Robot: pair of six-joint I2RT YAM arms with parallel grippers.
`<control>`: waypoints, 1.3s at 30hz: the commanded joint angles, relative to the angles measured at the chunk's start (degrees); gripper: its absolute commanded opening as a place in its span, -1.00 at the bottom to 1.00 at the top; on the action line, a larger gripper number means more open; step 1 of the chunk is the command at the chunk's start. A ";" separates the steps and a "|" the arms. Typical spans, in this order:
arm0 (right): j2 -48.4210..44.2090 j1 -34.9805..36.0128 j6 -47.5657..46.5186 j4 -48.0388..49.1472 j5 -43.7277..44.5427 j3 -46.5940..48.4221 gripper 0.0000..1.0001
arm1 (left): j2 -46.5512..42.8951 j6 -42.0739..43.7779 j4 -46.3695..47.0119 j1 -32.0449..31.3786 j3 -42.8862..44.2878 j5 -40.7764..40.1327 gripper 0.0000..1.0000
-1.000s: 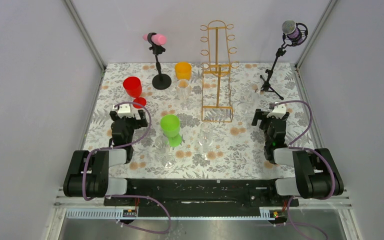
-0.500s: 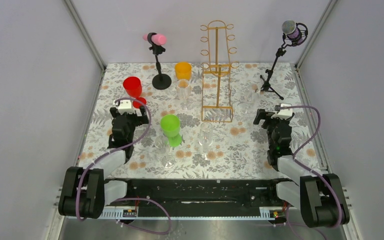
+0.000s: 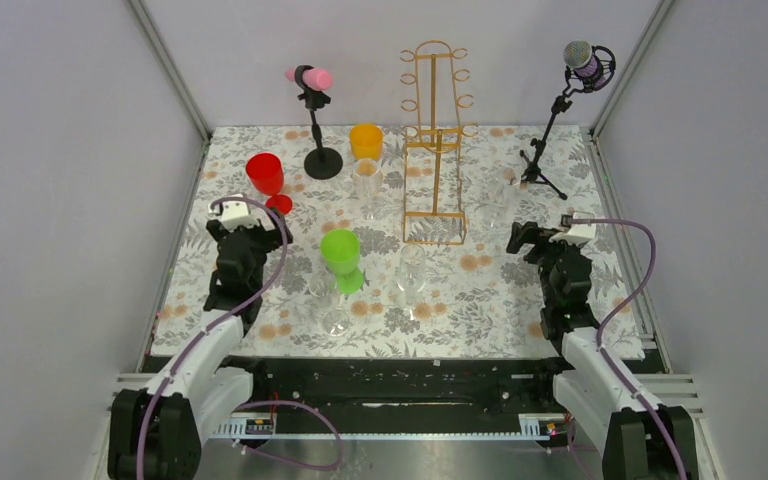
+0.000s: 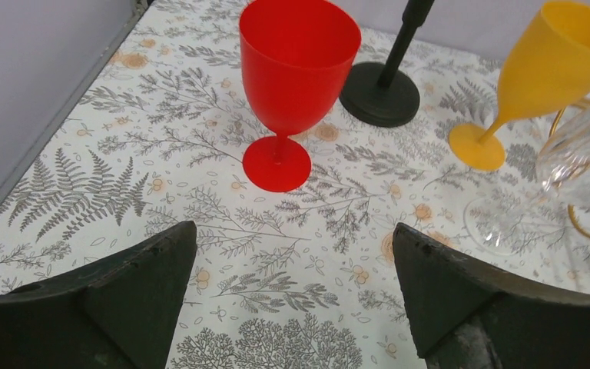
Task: Place the wine glass upside down on the wine glass rack
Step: Pick up the wine glass at the center of the board.
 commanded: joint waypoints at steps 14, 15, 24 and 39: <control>-9.84 -0.40 15.74 -43.14 8.62 20.90 0.97 | -9.82 -21.71 -40.08 -0.13 20.23 -5.48 0.98; -9.70 -0.42 15.53 -45.04 8.54 22.24 0.97 | -10.17 -21.79 -41.32 -0.14 20.89 -5.20 0.98; -9.83 -0.36 17.04 -54.56 -0.52 30.80 0.99 | -14.89 -19.68 -46.91 0.04 25.46 3.63 0.98; 1.59 6.82 16.47 -83.41 -17.43 52.05 0.66 | -17.05 -7.61 -50.15 0.02 27.26 14.51 0.98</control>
